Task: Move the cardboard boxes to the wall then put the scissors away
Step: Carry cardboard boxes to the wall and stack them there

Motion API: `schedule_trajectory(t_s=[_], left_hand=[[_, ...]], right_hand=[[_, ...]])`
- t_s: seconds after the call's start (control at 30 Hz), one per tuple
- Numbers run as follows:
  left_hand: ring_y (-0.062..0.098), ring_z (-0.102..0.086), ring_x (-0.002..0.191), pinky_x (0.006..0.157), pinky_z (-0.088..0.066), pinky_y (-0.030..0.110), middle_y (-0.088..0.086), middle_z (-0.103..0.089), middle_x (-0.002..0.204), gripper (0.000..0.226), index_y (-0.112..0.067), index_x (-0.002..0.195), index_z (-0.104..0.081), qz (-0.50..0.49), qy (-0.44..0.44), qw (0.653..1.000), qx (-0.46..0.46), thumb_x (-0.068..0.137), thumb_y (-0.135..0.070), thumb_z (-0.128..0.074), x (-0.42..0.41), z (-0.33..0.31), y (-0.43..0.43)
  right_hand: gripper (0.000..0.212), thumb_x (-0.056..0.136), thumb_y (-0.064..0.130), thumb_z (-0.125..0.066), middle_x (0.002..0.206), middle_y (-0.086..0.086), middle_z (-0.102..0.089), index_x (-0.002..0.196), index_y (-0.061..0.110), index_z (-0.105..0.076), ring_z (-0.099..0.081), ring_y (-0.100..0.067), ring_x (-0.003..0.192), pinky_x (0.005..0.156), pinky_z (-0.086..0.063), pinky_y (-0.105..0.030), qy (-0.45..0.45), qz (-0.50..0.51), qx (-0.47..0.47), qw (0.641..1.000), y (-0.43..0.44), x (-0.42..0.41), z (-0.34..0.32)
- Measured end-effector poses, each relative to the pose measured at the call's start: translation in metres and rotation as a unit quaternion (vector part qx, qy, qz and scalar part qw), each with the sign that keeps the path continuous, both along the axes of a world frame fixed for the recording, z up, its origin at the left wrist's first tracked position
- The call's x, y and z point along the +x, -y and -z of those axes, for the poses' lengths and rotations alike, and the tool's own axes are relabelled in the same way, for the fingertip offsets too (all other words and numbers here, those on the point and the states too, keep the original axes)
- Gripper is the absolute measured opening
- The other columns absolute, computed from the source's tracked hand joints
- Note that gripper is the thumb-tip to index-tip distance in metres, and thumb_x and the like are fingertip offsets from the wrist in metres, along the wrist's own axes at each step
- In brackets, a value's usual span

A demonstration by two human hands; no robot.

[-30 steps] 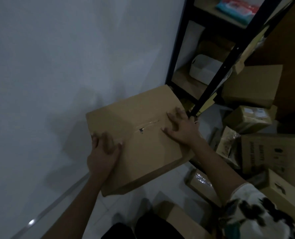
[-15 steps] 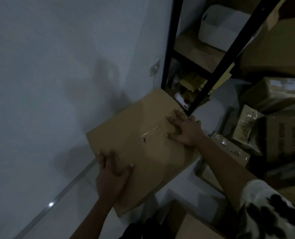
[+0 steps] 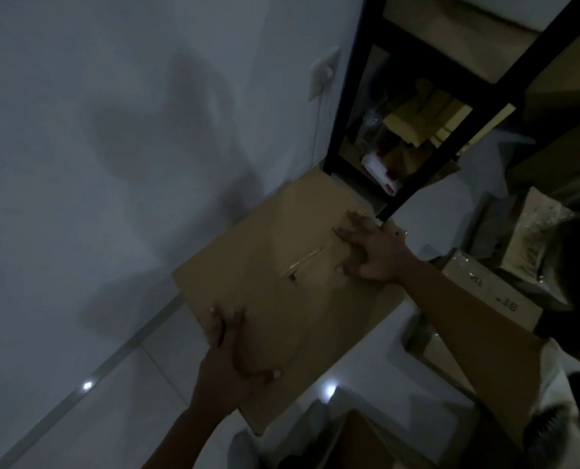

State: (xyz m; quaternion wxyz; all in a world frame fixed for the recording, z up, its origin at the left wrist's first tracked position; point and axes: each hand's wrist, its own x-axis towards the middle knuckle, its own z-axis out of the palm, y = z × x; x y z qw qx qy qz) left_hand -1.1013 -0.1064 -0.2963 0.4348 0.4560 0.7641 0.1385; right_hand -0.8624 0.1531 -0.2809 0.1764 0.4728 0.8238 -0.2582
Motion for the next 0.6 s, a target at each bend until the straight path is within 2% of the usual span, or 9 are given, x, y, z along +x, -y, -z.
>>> schedule_trajectory(t_s=[0.13, 0.3, 0.33, 0.43, 0.5, 0.6], left_hand=[[0.035, -0.033, 0.14, 0.093, -0.049, 0.048, -0.02, 0.044, 0.145, 0.132, -0.048, 0.143, 0.008, 0.002, -0.012, 1.0, 0.016, 0.036, -0.1, -0.048, -0.004, 0.04, -0.005], [0.037, -0.04, 0.135, 0.09, -0.052, 0.05, -0.02, 0.044, 0.145, 0.124, -0.051, 0.142, 0.004, 0.002, -0.025, 0.999, 0.034, 0.046, -0.085, -0.066, -0.011, 0.081, -0.009], [0.036, -0.038, 0.136, 0.092, -0.051, 0.05, -0.019, 0.043, 0.147, 0.124, -0.052, 0.142, 0.005, 0.0, -0.025, 0.999, 0.036, 0.048, -0.082, -0.069, -0.012, 0.087, -0.009], [0.026, -0.017, 0.144, 0.097, -0.047, 0.049, -0.012, 0.042, 0.149, 0.126, -0.046, 0.144, 0.003, -0.005, -0.03, 0.999, 0.033, 0.047, -0.08, -0.07, -0.014, 0.106, -0.01], [0.029, -0.018, 0.144, 0.095, -0.049, 0.048, -0.009, 0.041, 0.151, 0.13, -0.038, 0.148, 0.0, -0.01, -0.038, 0.999, 0.024, 0.046, -0.081, -0.069, -0.015, 0.117, -0.01], [0.035, -0.026, 0.141, 0.091, -0.05, 0.045, -0.004, 0.035, 0.154, 0.133, -0.032, 0.151, -0.004, -0.025, -0.042, 0.999, 0.019, 0.049, -0.069, -0.081, -0.01, 0.134, -0.011]], right_hand=[[0.087, 0.08, 0.065, -0.064, 0.162, 0.012, 0.011, 0.148, 0.054, -0.011, -0.008, -0.039, 0.145, 0.115, -0.01, -0.061, -0.017, -0.012, -0.016, 1.0, -0.014, -0.007, 0.054], [0.093, 0.077, 0.067, -0.065, 0.162, 0.012, 0.014, 0.149, 0.053, -0.009, -0.008, -0.043, 0.143, 0.115, -0.015, -0.061, -0.008, -0.014, -0.027, 1.0, -0.019, -0.019, 0.094], [0.094, 0.076, 0.068, -0.066, 0.162, 0.012, 0.014, 0.149, 0.053, -0.009, -0.007, -0.042, 0.144, 0.115, -0.014, -0.061, -0.008, -0.014, -0.027, 0.999, -0.018, -0.022, 0.098], [0.097, 0.074, 0.068, -0.067, 0.162, 0.012, 0.015, 0.151, 0.049, -0.01, -0.003, -0.041, 0.145, 0.115, -0.009, -0.061, -0.023, -0.009, -0.044, 0.999, -0.02, -0.028, 0.116], [0.099, 0.072, 0.07, -0.067, 0.161, 0.012, 0.016, 0.151, 0.049, -0.009, -0.002, -0.04, 0.145, 0.114, -0.009, -0.061, -0.031, -0.019, -0.038, 0.999, -0.02, -0.032, 0.131], [0.101, 0.072, 0.07, -0.068, 0.161, 0.013, 0.016, 0.151, 0.051, -0.008, -0.003, -0.038, 0.143, 0.112, -0.01, -0.06, -0.035, -0.021, -0.013, 0.999, -0.022, -0.037, 0.15]])
